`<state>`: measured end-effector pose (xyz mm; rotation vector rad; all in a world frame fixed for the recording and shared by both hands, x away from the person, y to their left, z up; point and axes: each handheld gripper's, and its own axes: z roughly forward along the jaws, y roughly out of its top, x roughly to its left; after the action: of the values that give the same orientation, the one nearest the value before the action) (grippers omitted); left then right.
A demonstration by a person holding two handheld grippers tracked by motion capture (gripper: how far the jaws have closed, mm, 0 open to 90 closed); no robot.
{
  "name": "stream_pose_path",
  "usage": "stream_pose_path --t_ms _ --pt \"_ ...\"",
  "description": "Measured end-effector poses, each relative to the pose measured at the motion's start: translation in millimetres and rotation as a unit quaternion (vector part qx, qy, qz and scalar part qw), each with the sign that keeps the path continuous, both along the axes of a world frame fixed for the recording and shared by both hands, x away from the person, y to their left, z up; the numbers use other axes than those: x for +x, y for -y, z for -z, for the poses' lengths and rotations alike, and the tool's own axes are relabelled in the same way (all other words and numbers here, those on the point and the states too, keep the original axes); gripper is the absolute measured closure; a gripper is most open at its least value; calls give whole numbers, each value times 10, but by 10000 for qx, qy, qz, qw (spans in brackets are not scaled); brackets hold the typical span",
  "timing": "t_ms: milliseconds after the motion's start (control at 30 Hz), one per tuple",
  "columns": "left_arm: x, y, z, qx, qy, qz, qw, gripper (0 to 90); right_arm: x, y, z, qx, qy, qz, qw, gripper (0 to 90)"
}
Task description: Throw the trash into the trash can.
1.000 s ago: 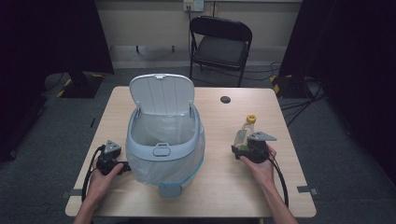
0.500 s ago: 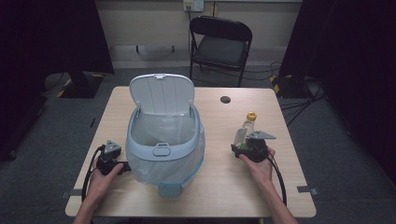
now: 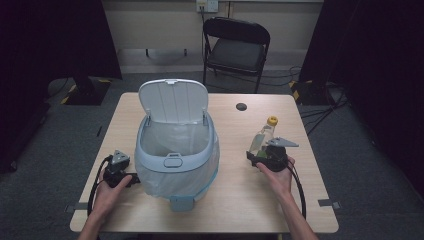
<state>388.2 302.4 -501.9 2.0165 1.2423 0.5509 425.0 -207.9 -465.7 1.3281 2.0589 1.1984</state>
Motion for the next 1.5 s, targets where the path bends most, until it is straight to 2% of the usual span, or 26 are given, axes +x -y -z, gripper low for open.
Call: stream_pose_path --t_ms 67,100,133,167,400,733,1233,1400,1500 --pt "0 0 0 -1 0 0 10000 188 -25 14 -34 15 48 -11 10000 275" --pt "1 -1 -1 15 9 1 10000 188 -41 28 -50 101 -3 27 9999 275" --pt "1 -2 -1 16 5 4 10000 188 -65 52 -70 298 -117 47 9995 275" --pt "0 0 0 1 -2 1 10000 188 -77 66 -80 355 -146 42 9993 275" --pt "1 -2 -2 12 -4 6 10000 187 -128 146 -157 451 -141 78 9989 275" --pt "2 -2 -2 10 -4 5 10000 187 -256 206 -361 580 24 -46 9983 275" --pt "5 -3 -1 12 -8 0 10000 181 -394 128 -671 662 374 -401 9963 275" --pt "5 -2 0 10 -3 -4 10000 181 -421 111 -759 693 404 -390 9960 275" --pt "5 -3 -1 16 -1 -1 10000 181 -476 96 -875 687 485 -488 9953 275"
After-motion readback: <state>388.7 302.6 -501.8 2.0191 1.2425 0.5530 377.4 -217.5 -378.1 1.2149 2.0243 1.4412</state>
